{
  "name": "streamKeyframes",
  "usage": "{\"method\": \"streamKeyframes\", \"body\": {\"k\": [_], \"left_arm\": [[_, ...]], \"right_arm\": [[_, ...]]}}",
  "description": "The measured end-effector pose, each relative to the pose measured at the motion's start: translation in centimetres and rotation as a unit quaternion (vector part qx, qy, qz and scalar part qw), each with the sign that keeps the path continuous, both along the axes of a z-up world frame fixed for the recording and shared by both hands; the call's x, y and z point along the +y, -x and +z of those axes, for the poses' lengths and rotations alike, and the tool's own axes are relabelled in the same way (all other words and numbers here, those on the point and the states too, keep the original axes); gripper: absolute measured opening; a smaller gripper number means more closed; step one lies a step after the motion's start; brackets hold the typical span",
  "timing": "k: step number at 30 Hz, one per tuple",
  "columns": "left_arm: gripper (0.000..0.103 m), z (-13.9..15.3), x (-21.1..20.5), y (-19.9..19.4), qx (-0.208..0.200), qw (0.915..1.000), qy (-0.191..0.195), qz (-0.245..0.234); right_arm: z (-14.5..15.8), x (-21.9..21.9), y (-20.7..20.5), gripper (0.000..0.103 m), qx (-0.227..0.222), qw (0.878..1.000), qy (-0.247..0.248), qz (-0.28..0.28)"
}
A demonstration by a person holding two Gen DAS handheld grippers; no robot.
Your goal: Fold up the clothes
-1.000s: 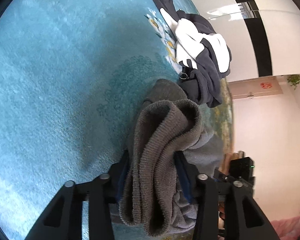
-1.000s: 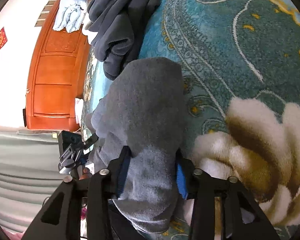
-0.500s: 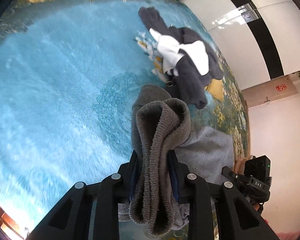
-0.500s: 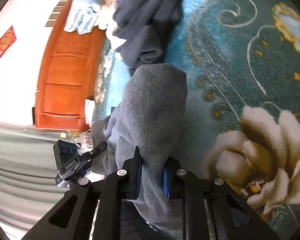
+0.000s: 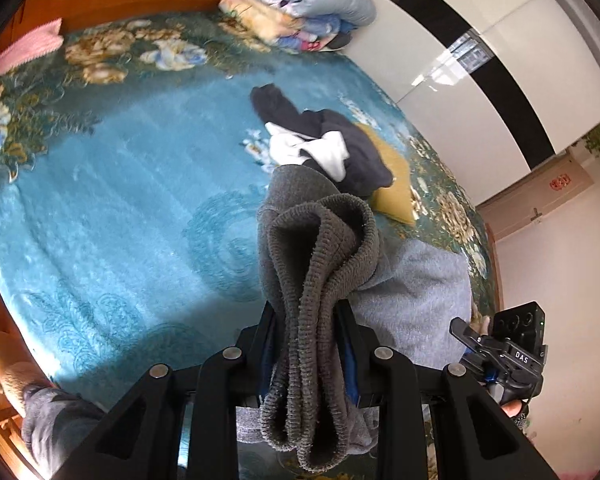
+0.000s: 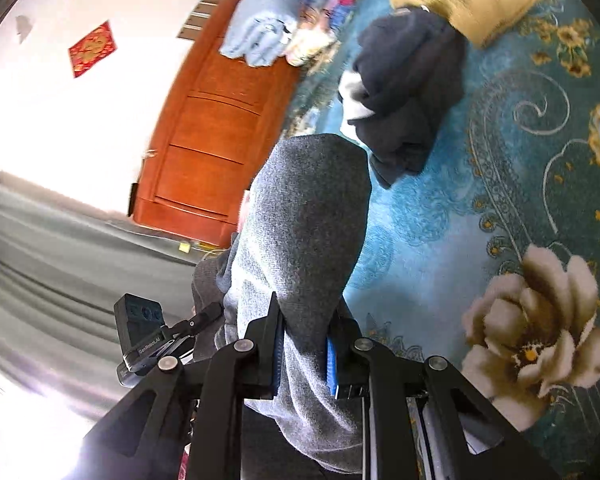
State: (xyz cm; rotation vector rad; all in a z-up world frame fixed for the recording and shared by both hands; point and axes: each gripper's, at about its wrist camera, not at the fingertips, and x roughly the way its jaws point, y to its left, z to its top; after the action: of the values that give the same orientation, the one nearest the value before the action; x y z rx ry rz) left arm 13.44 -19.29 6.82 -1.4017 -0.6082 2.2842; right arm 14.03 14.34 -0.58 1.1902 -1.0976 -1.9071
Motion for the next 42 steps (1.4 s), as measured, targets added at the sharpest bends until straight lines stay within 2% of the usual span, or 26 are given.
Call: {"method": "streamKeyframes", "body": {"k": [6, 9, 13, 16, 21, 22, 26, 29, 32, 37, 42], "left_arm": [[0.029, 2.0, 5.1, 1.2, 0.017, 0.9986, 0.002, -0.050], [0.029, 2.9, 10.0, 2.5, 0.020, 0.9950, -0.003, -0.097], [0.029, 4.5, 18.1, 4.0, 0.026, 0.9849, -0.012, -0.171], [0.029, 6.4, 25.7, 3.9, 0.039, 0.9717, -0.023, -0.232], [0.030, 8.4, 38.1, 1.4, 0.040, 0.9395, -0.045, -0.337], [0.030, 8.5, 40.2, 0.7, 0.038, 0.9335, -0.049, -0.353], [0.030, 7.8, 47.7, -2.3, 0.018, 0.9131, -0.067, -0.402], [0.030, 6.3, 52.6, -4.4, -0.017, 0.9023, -0.074, -0.424], [0.030, 5.5, 56.1, -6.0, -0.032, 0.8973, -0.070, -0.435], [0.029, 4.5, 58.6, -5.6, -0.049, 0.9032, -0.075, -0.420], [0.030, 2.2, 59.4, -3.6, -0.056, 0.9103, -0.056, -0.406]], "right_arm": [[1.9, 4.2, -2.1, 0.018, 0.026, 0.999, 0.002, -0.029], [3.3, 7.9, -3.5, 0.018, 0.041, 0.997, -0.004, -0.066], [5.0, 13.5, -5.3, 0.018, 0.054, 0.989, -0.015, -0.133], [7.5, 18.9, -8.8, 0.018, 0.068, 0.977, -0.035, -0.197], [12.0, 27.6, -16.2, 0.018, 0.090, 0.944, -0.089, -0.305], [12.9, 29.4, -18.0, 0.018, 0.091, 0.934, -0.103, -0.329], [15.0, 34.3, -23.1, 0.018, 0.081, 0.909, -0.151, -0.381], [15.5, 38.4, -25.2, 0.018, 0.056, 0.898, -0.170, -0.401], [15.9, 42.4, -27.2, 0.018, 0.032, 0.887, -0.189, -0.420], [15.7, 46.8, -26.5, 0.018, 0.021, 0.883, -0.197, -0.425], [12.2, 49.9, -25.1, 0.018, -0.002, 0.893, -0.171, -0.417]]}}
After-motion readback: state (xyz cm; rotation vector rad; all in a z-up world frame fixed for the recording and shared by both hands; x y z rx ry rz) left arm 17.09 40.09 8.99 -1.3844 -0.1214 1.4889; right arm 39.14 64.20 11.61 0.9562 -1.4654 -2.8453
